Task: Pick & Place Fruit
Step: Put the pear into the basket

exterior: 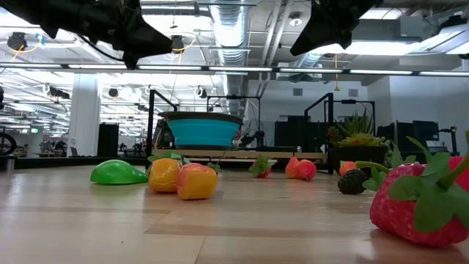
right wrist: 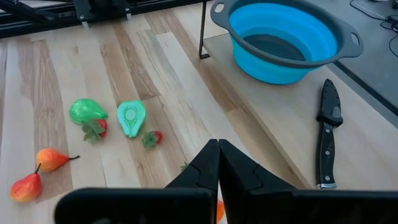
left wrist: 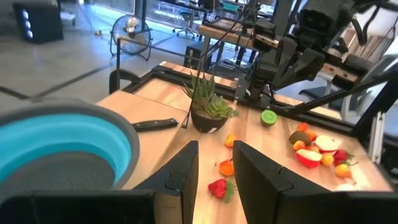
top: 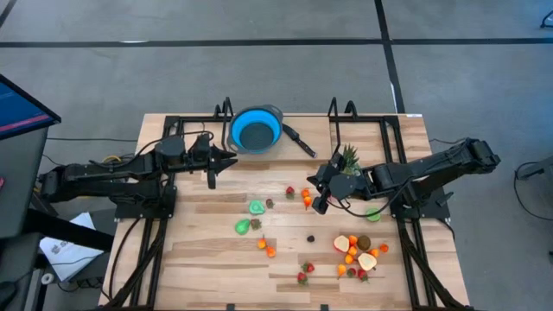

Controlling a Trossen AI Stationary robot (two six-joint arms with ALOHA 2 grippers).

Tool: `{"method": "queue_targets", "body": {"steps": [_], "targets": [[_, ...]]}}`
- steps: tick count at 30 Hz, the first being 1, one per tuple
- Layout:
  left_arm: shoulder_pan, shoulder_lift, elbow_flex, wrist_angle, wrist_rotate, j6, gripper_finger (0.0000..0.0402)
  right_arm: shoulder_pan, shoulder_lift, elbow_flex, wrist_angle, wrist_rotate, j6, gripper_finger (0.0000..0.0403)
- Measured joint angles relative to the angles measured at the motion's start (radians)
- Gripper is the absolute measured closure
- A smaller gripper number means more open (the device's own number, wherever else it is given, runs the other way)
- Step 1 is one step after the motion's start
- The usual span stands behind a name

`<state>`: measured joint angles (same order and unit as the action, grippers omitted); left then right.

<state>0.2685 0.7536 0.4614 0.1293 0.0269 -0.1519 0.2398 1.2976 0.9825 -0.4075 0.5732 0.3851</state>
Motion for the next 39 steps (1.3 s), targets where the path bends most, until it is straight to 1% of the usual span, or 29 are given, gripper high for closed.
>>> {"method": "queue_targets", "body": {"steps": [3, 6, 11, 13, 17, 20, 22, 23, 25, 27, 32, 36, 39], "targets": [[0.000, 0.000, 0.000, 0.007, 0.006, 0.086, 0.0309, 0.000, 0.000, 0.000, 0.000, 0.000, -0.001, 0.0403], [0.000, -0.002, 0.000, 0.014, 0.011, 0.130, 0.0314, 0.000, 0.000, 0.000, 0.000, 0.000, -0.002, 0.0403], [-0.013, -0.030, -0.002, 0.018, 0.109, 0.155, 0.0343, 0.000, 0.000, 0.000, 0.000, 0.000, -0.002, 0.0403], [-0.038, -0.047, -0.030, 0.053, 0.121, 0.173, 0.0361, 0.000, 0.000, 0.000, 0.000, 0.000, -0.002, 0.0403], [-0.090, -0.099, -0.146, 0.170, 0.121, 0.219, 0.0396, 0.000, 0.000, 0.000, 0.000, 0.000, -0.001, 0.0403], [-0.105, -0.133, -0.205, 0.295, 0.122, 0.220, 0.0396, -0.001, 0.000, 0.000, 0.000, 0.000, 0.000, 0.0403], [-0.105, -0.151, -0.223, 0.336, 0.121, 0.220, 0.0394, -0.001, 0.000, 0.000, 0.000, -0.009, 0.015, 0.0403], [-0.105, -0.158, -0.224, 0.345, 0.121, 0.220, 0.0394, -0.002, 0.000, 0.000, 0.000, -0.030, 0.027, 0.0403], [-0.105, -0.171, -0.224, 0.348, 0.121, 0.220, 0.0393, -0.005, 0.000, 0.000, 0.000, -0.074, 0.045, 0.0403], [-0.105, -0.172, -0.224, 0.347, 0.121, 0.220, 0.0395, -0.008, 0.000, 0.000, -0.001, -0.097, 0.069, 0.0403], [-0.105, -0.172, -0.225, 0.346, 0.121, 0.215, 0.0395, -0.009, 0.000, 0.000, -0.036, -0.108, 0.142, 0.0403], [-0.105, -0.171, -0.225, 0.345, 0.118, 0.159, 0.0394, -0.022, 0.000, 0.000, -0.084, -0.132, 0.253, 0.0403], [-0.105, -0.171, -0.225, 0.345, 0.114, 0.122, 0.0396, -0.023, 0.017, 0.003, -0.091, -0.130, 0.270, 0.0403]]}}
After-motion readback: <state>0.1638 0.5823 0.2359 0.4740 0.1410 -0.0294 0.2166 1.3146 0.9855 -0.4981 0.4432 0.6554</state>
